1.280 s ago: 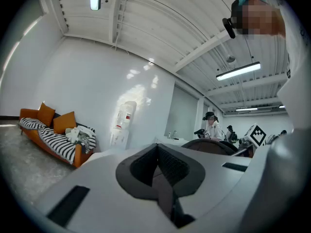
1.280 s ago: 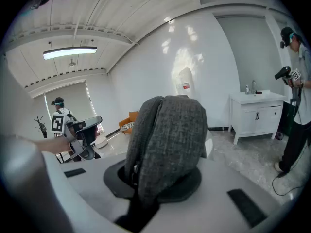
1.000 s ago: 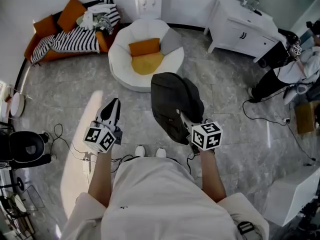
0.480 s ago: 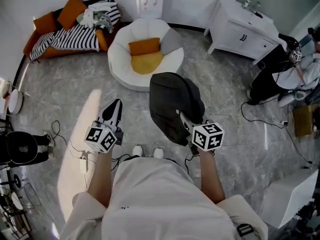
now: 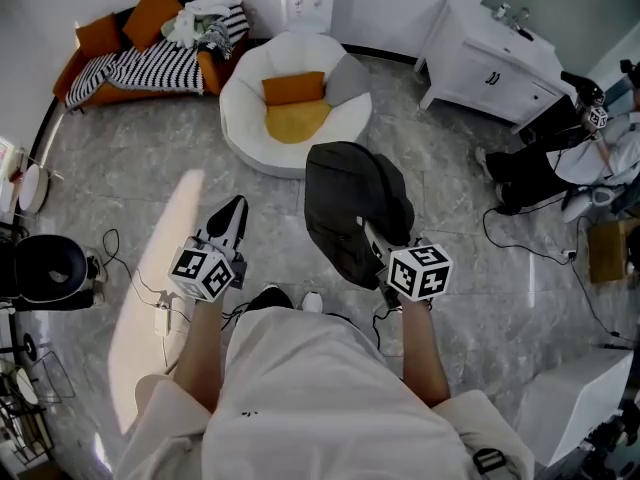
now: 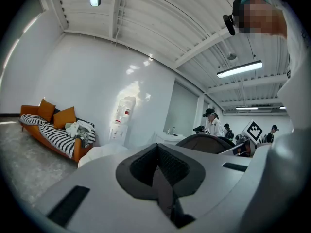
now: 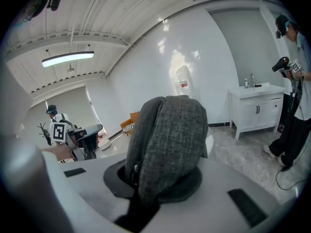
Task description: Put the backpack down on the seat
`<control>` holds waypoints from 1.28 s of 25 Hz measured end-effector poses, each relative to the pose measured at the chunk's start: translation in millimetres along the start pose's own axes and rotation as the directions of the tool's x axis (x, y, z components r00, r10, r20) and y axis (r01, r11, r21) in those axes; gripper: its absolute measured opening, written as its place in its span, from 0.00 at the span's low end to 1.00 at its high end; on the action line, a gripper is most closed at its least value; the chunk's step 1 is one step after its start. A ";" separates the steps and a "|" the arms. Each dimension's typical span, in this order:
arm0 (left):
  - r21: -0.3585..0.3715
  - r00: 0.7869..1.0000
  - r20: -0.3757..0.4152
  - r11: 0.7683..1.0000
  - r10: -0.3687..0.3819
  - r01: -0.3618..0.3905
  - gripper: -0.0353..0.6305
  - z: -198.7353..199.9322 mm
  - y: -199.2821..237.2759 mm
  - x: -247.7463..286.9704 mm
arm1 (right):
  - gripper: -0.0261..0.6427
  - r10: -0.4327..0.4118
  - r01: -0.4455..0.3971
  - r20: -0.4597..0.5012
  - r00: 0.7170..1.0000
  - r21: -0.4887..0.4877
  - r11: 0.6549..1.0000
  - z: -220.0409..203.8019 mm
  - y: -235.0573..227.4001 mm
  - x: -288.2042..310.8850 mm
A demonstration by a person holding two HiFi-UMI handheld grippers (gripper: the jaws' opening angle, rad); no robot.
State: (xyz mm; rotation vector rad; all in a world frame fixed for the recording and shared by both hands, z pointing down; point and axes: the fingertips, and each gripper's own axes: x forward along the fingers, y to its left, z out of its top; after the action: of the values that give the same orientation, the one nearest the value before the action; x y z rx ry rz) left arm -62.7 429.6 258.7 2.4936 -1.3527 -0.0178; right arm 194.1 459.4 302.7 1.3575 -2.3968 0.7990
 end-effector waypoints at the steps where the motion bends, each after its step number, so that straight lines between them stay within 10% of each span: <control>1: 0.006 1.000 -0.006 1.000 0.006 -0.006 0.07 -1.6 -1.0 -0.1 | 0.15 0.001 -0.001 -0.001 1.000 -0.002 1.000 -0.8 -0.8 -1.1; 32: -0.038 1.000 -0.004 0.999 0.018 -0.018 0.07 9.7 76.9 69.4 | 0.15 0.026 -0.026 -0.034 0.999 0.010 1.000 45.3 -8.1 86.7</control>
State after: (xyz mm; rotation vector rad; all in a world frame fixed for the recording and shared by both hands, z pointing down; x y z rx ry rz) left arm -88.5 331.0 279.4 2.4488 -1.3600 -0.0351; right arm 157.1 368.8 310.7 1.3086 -2.3923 0.8351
